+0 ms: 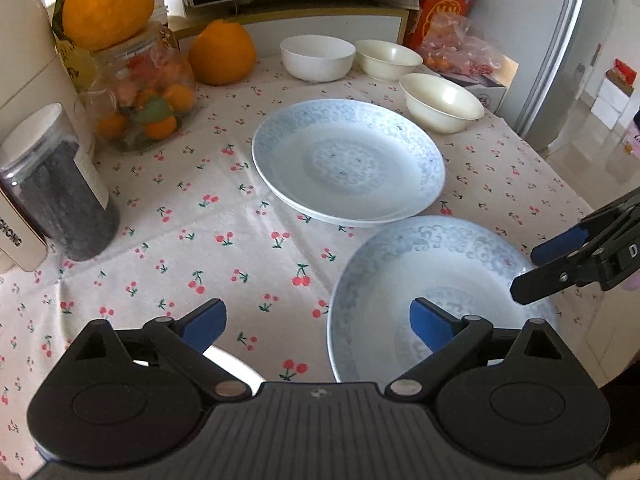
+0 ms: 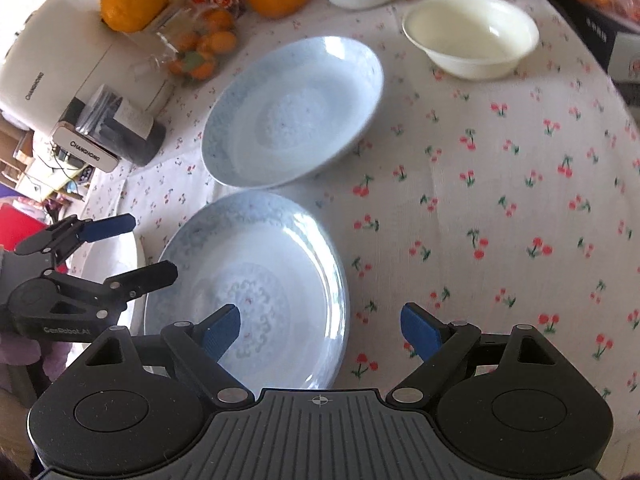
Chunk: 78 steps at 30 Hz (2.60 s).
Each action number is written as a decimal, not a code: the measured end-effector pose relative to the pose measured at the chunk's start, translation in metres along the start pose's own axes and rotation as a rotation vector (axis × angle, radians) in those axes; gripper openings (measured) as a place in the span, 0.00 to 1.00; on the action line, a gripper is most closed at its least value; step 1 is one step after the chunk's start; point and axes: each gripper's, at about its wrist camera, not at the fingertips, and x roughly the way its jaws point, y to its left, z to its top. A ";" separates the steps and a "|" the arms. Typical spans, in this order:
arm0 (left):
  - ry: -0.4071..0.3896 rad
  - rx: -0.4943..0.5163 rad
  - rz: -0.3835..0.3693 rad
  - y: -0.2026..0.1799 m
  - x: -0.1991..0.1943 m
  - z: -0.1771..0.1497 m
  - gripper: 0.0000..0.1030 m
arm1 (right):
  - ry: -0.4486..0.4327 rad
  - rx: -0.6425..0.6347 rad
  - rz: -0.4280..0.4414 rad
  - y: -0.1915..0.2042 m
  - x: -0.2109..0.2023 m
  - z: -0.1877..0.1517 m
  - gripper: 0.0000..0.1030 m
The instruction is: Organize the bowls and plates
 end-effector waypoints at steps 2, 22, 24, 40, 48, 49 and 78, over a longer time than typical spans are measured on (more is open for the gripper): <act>0.008 -0.011 -0.020 0.002 0.001 0.000 0.87 | 0.019 0.020 0.014 -0.002 0.002 0.000 0.87; 0.134 -0.006 -0.109 -0.005 0.016 -0.005 0.30 | 0.091 0.075 0.058 -0.002 0.012 -0.009 0.59; 0.149 -0.008 -0.105 -0.005 0.018 -0.006 0.26 | 0.093 0.074 0.060 -0.001 0.013 -0.009 0.46; 0.155 -0.031 -0.082 -0.001 0.013 -0.007 0.19 | 0.065 0.079 0.013 -0.002 0.005 -0.010 0.23; 0.137 -0.057 -0.086 0.000 0.007 -0.004 0.19 | 0.026 0.086 0.031 -0.004 -0.009 -0.005 0.23; 0.135 -0.061 -0.087 0.000 0.006 -0.003 0.19 | 0.023 0.088 0.031 -0.004 -0.009 -0.005 0.23; 0.029 -0.293 -0.054 0.026 -0.002 0.022 0.19 | -0.110 0.191 0.084 0.003 -0.028 0.046 0.23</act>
